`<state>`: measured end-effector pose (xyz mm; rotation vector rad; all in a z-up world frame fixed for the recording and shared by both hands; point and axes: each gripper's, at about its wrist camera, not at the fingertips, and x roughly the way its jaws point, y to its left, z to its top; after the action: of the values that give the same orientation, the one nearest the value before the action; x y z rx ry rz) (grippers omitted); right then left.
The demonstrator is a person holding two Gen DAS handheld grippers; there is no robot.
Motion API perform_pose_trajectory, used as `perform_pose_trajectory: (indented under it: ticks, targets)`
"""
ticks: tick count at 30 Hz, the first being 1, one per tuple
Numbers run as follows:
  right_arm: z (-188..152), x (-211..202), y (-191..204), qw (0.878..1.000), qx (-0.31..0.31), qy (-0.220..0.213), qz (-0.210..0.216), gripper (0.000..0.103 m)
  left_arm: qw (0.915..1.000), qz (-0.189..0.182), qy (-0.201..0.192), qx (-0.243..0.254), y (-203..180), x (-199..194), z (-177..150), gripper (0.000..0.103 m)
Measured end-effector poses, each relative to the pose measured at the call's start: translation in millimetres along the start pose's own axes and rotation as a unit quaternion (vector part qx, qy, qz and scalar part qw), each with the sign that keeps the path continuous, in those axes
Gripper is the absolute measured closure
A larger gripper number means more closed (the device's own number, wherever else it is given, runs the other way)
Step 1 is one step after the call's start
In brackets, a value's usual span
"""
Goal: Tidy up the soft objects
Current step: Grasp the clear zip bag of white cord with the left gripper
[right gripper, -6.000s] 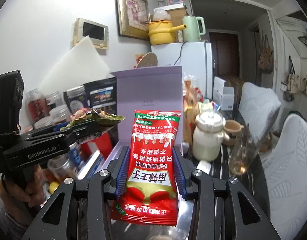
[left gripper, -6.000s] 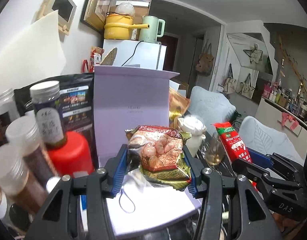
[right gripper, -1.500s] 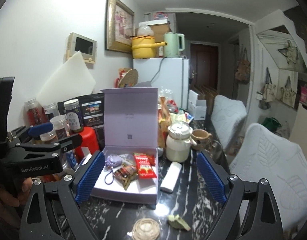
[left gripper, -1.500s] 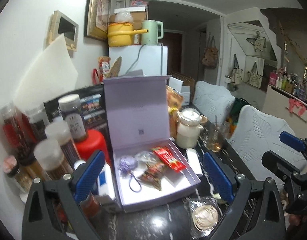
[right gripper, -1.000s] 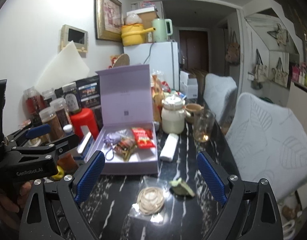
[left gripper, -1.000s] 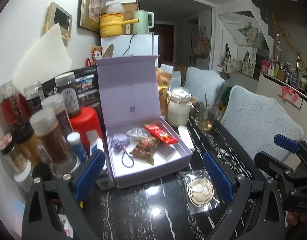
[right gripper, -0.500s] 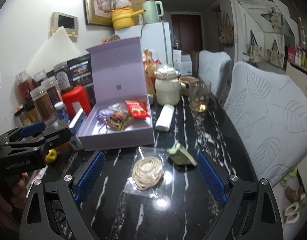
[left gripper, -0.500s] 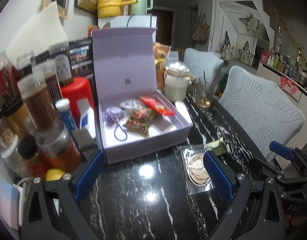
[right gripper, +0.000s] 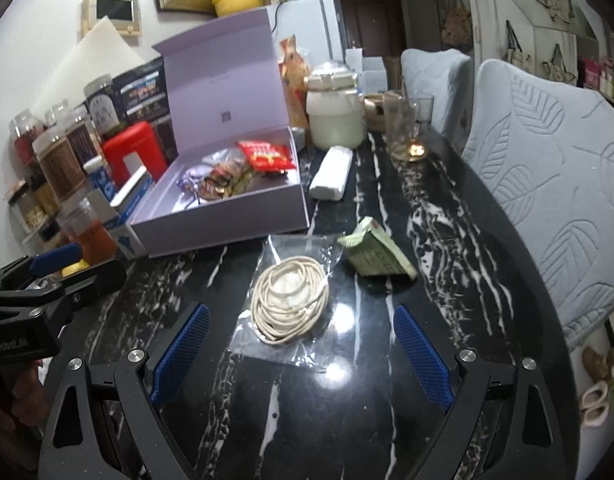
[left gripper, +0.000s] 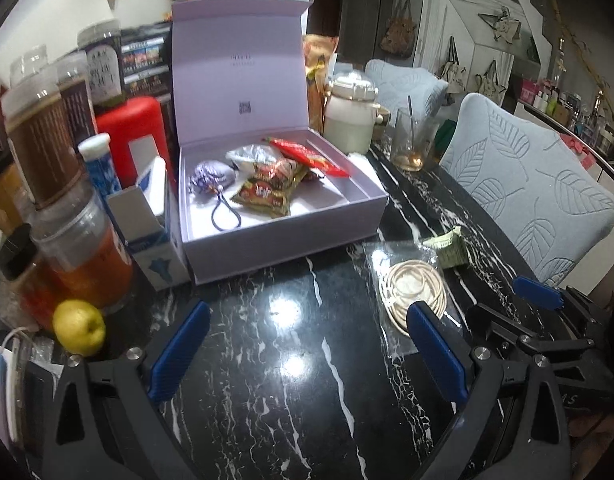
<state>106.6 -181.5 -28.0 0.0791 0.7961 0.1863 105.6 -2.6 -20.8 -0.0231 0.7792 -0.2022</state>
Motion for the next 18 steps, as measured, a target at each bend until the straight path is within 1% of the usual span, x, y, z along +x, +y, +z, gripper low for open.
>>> perform_pose_trajectory:
  ticks: [3, 5, 12, 18]
  targets:
    - [1, 7, -1, 1.0, -0.005, 0.004, 0.002, 0.009, 1.0, -0.001, 0.006, -0.007, 1, 9, 0, 0.003]
    - [0, 12, -5, 1.0, -0.006, 0.007, 0.001, 0.009, 0.9997, -0.009, 0.018, -0.012, -1, 19, 0, 0.003]
    - [-1, 20, -31, 0.999, 0.011, 0.026, -0.018, 0.009, 0.9983, -0.031, 0.044, -0.022, -24, 51, 5, 0.003]
    - [-1, 24, -65, 0.998, 0.038, 0.036, -0.025, 0.009, 0.9971, -0.047, 0.06, 0.0, -54, 72, 16, 0.003]
